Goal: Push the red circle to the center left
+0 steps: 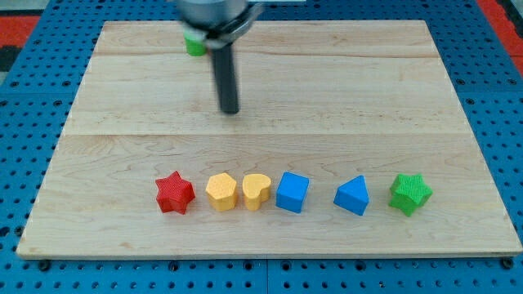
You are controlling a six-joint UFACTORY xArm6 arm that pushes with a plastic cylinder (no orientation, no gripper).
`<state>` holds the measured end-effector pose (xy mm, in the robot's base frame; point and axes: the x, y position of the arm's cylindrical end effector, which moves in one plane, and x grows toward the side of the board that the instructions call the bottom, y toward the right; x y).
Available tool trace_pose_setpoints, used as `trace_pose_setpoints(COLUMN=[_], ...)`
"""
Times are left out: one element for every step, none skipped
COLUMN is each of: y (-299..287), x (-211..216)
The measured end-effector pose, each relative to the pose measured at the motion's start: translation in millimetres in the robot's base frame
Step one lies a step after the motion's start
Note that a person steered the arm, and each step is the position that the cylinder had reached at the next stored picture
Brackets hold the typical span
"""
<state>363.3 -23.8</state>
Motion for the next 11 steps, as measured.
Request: trace_pose_setpoints(y=[39,2,-62,-100,-116,-134,-151,-158,-163,-165,-199], x=[-91,-127,-121,-104,-82,-58,-60,-61,-30,-22,-39])
